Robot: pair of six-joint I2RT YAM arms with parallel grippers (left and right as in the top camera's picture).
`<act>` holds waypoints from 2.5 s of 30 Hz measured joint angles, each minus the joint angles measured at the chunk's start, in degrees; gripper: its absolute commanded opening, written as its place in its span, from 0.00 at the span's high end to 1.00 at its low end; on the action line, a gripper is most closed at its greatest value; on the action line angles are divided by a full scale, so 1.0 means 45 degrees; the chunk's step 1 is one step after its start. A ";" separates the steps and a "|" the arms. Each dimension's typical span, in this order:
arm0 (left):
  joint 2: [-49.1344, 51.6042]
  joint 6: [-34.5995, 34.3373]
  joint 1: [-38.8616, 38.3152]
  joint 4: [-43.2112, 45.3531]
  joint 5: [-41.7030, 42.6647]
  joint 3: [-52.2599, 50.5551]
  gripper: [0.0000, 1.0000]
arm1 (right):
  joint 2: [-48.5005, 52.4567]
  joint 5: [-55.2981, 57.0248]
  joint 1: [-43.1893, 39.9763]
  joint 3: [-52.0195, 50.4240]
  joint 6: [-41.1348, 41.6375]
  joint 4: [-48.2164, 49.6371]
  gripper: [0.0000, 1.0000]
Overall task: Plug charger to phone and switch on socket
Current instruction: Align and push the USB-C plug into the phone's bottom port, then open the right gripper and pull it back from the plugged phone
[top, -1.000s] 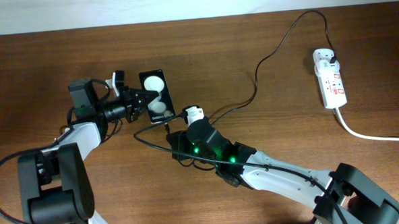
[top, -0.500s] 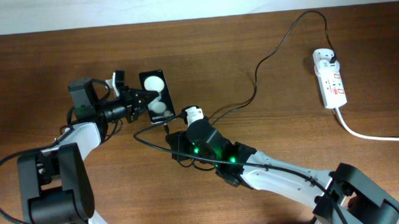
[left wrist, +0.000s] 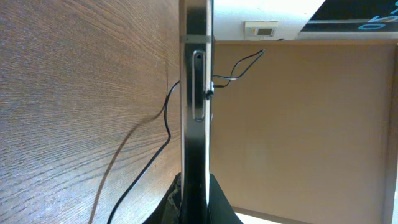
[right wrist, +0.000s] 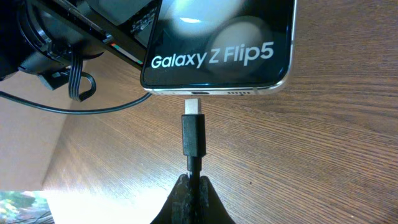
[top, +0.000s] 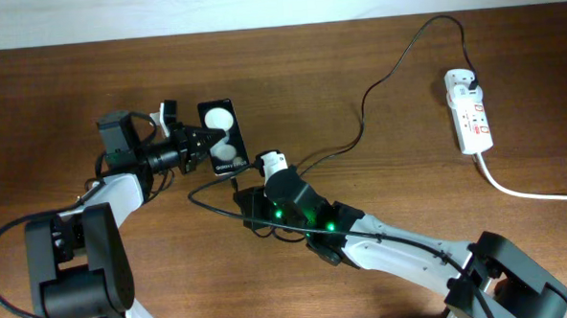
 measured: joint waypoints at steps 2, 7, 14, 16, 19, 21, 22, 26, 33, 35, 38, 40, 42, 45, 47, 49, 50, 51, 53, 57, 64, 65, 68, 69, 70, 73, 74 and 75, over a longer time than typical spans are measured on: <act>0.0000 0.0000 0.0000 0.0000 0.0000 0.0000 1.00 | 0.0000 0.0044 -0.0024 0.0000 0.0005 0.0000 0.96; 0.0000 0.0000 0.0000 0.0000 0.0000 0.0000 1.00 | 0.0000 0.0141 -0.0024 0.0000 0.0005 0.0000 0.96; 0.0000 0.0000 0.0000 0.0000 -0.0005 0.0000 1.00 | 0.0000 0.0330 -0.0024 0.0000 -0.0010 0.0000 0.96; 0.0000 0.0000 0.0000 0.0005 -0.0005 0.0000 1.00 | 0.0000 0.0335 -0.0024 0.0000 0.0005 0.0000 0.96; 0.0000 0.0000 0.0000 0.0005 -0.0010 0.0000 1.00 | 0.0000 0.0379 -0.0024 0.0000 0.0117 0.0000 0.96; 0.0000 0.0000 0.0000 0.0010 -0.0053 0.0000 1.00 | 0.0000 0.0486 -0.0024 0.0000 0.0398 0.0000 0.96; 0.0000 -0.0005 0.0000 0.0015 -0.0092 0.0000 1.00 | 0.0000 0.0525 -0.0024 0.0000 0.0500 0.0000 0.96; 0.0000 0.0010 0.0000 0.0044 -0.0141 0.0000 1.00 | 0.0000 0.0573 -0.0024 0.0000 0.0724 0.0029 0.96; 0.0005 0.0355 0.0010 0.2069 0.0763 -0.0019 1.00 | 0.0000 0.0763 -0.0019 0.0000 0.0772 0.0471 0.96; 0.0005 0.0393 0.0010 0.2215 0.0894 -0.0019 1.00 | 0.0000 0.0758 -0.0019 0.0000 0.0772 0.0471 0.96; 0.0005 0.0393 0.0010 0.2273 0.0918 -0.0019 1.00 | 0.0000 0.0816 -0.0015 0.0000 0.0772 0.0486 0.96; 0.0005 0.0393 0.0010 0.2263 0.0913 -0.0019 1.00 | 0.0000 0.0879 0.0000 0.0000 0.0767 0.0544 0.96; 0.0005 0.0389 0.0010 0.2254 0.0903 -0.0019 1.00 | 0.0000 0.0952 0.0019 -0.0005 0.0767 0.0568 0.96; 0.0005 0.0369 0.0010 0.2074 0.0855 -0.0005 1.00 | 0.0000 0.1020 0.0053 -0.0015 0.0767 0.0568 0.96; 0.0005 0.0291 0.0034 0.1224 0.0510 0.0039 1.00 | 0.0005 0.1064 0.0073 -0.0029 0.0767 0.0563 0.96; 0.0005 0.0199 0.0073 0.0656 0.0121 0.0044 1.00 | 0.0053 0.1190 0.0078 -0.0049 0.0772 0.0578 0.96; 0.0005 0.0185 0.0073 0.0559 0.0024 0.0044 1.00 | 0.0068 0.1243 0.0078 -0.0049 0.0767 0.0578 0.96; 0.0005 0.0170 0.0068 0.0539 -0.0063 0.0044 1.00 | 0.0073 0.1341 0.0087 -0.0049 0.0767 0.0583 0.96; 0.0005 0.0136 0.0068 0.0544 -0.0155 0.0044 1.00 | 0.0078 0.1486 0.0102 -0.0049 0.0767 0.0607 0.96; 0.0005 0.0058 0.0073 0.0568 -0.0257 0.0053 1.00 | 0.0092 0.1583 0.0112 -0.0097 0.0767 0.0869 0.96; 0.0005 0.0063 0.0126 0.0806 -0.0559 0.0078 1.00 | 0.0787 0.1642 0.0121 -0.0170 0.0772 0.2157 0.96; 0.0005 0.0058 0.0117 0.0918 -0.0573 0.0078 1.00 | 0.0840 0.1724 0.0121 -0.0175 0.0763 0.2380 0.96; 0.0005 0.0053 0.0092 0.1088 -0.0593 0.0112 1.00 | 0.0913 0.1841 0.0121 -0.0243 0.0767 0.2715 0.96; 0.0005 0.0053 0.0083 0.1103 -0.0612 0.0126 1.00 | 0.0913 0.1875 0.0126 -0.0243 0.0767 0.2730 0.96; 0.0005 0.0053 0.0073 0.1112 -0.0617 0.0141 1.00 | 0.0913 0.1914 0.0126 -0.0243 0.0767 0.2749 0.96; 0.0005 0.0053 0.0058 0.1137 -0.0631 0.0160 1.00 | 0.0913 0.1967 0.0126 -0.0243 0.0758 0.2769 0.96; 0.0005 0.0053 0.0058 0.1137 -0.0636 0.0160 1.00 | 0.0913 0.1967 0.0126 -0.0243 0.0767 0.2769 0.96; 0.0005 0.0053 0.0058 0.1137 -0.0631 0.0160 1.00 | 0.0913 0.1967 0.0126 -0.0243 0.0763 0.2769 0.96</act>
